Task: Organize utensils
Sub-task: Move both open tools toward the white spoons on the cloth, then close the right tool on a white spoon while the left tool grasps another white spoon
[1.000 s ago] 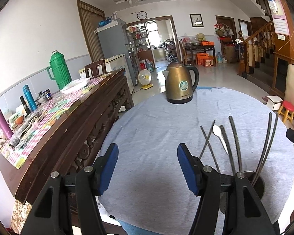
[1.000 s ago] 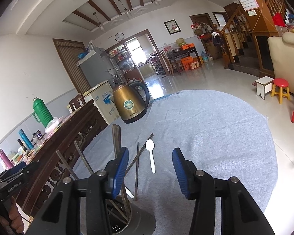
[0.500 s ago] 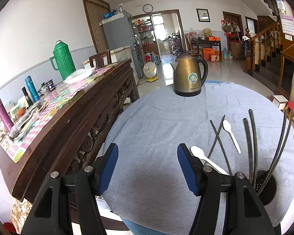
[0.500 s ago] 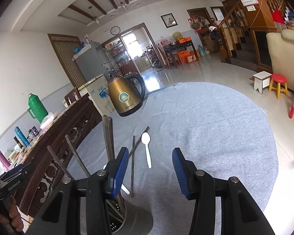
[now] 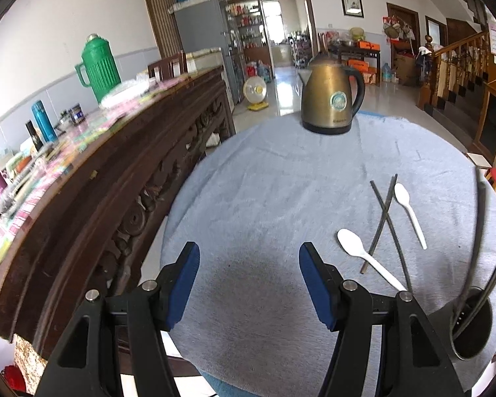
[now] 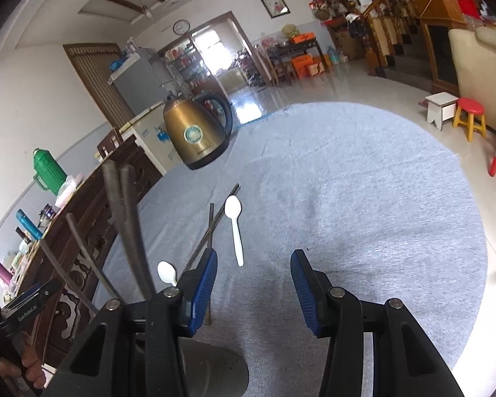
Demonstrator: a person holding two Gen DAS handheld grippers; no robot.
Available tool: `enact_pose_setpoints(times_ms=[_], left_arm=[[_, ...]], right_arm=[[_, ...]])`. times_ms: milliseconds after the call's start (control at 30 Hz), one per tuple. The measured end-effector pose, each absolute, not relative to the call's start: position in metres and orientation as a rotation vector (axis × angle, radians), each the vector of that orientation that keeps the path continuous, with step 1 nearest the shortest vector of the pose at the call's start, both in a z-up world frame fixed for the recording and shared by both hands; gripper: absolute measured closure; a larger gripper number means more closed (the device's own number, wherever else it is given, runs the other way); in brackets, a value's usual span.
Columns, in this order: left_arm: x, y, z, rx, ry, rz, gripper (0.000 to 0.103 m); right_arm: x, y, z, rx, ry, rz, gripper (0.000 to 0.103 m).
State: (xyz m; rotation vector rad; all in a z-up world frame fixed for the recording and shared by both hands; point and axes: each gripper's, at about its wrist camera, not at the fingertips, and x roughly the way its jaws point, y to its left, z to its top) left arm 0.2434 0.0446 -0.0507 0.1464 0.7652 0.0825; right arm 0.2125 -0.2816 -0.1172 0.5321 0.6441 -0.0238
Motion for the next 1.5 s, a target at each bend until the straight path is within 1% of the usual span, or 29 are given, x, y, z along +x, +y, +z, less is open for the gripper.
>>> enact_pose_setpoints(times_ms=[267,467,700,767,833,900,1067,1133,1167,1200,1233,1267,1300,1333,1433,1500], left_arm=[[0.289,0.055,-0.087,0.073,0.895,0.002,0.04],[0.312,0.039,-0.105,0.023,0.955,-0.094,0.04],[0.344,0.019,-0.131,-0.102,1.068,-0.211,0.04],[0.353,0.015,-0.138,-0.134,1.093,-0.223,0.042],[0.361,0.013,-0.144,-0.172,1.116,-0.237,0.053],[0.368,0.01,-0.15,-0.215,1.146,-0.257,0.057],[0.376,-0.001,-0.158,-0.272,1.191,-0.3,0.057],[0.378,-0.008,-0.161,-0.276,1.201,-0.307,0.057],[0.379,-0.011,-0.163,-0.272,1.202,-0.306,0.057],[0.382,-0.016,-0.166,-0.266,1.208,-0.301,0.057],[0.384,-0.019,-0.168,-0.264,1.212,-0.298,0.06],[0.386,-0.019,-0.169,-0.261,1.214,-0.296,0.066],[0.389,-0.023,-0.172,-0.253,1.217,-0.294,0.081],[0.391,-0.026,-0.175,-0.247,1.223,-0.291,0.09],[0.395,-0.03,-0.186,-0.242,1.233,-0.276,0.097],[0.394,-0.03,-0.187,-0.24,1.209,-0.276,0.098]], right_arm=[[0.282,-0.297,-0.145,0.526,0.805,0.105,0.054],[0.337,-0.303,-0.159,0.528,0.879,0.164,0.054],[0.404,-0.283,-0.163,0.472,0.947,0.236,0.054],[0.423,-0.275,-0.165,0.454,0.963,0.244,0.054],[0.441,-0.269,-0.169,0.433,0.977,0.238,0.054],[0.459,-0.263,-0.175,0.412,1.005,0.24,0.054],[0.481,-0.251,-0.188,0.387,1.047,0.241,0.054],[0.485,-0.24,-0.193,0.344,1.069,0.252,0.062],[0.487,-0.236,-0.195,0.322,1.08,0.248,0.07],[0.488,-0.232,-0.196,0.291,1.074,0.235,0.07],[0.488,-0.228,-0.196,0.266,1.069,0.23,0.07],[0.487,-0.226,-0.196,0.253,1.066,0.224,0.071],[0.486,-0.225,-0.195,0.24,1.06,0.216,0.071],[0.484,-0.224,-0.195,0.226,1.054,0.209,0.071],[0.475,-0.226,-0.194,0.218,1.032,0.199,0.071],[0.465,-0.235,-0.192,0.248,1.018,0.195,0.071]])
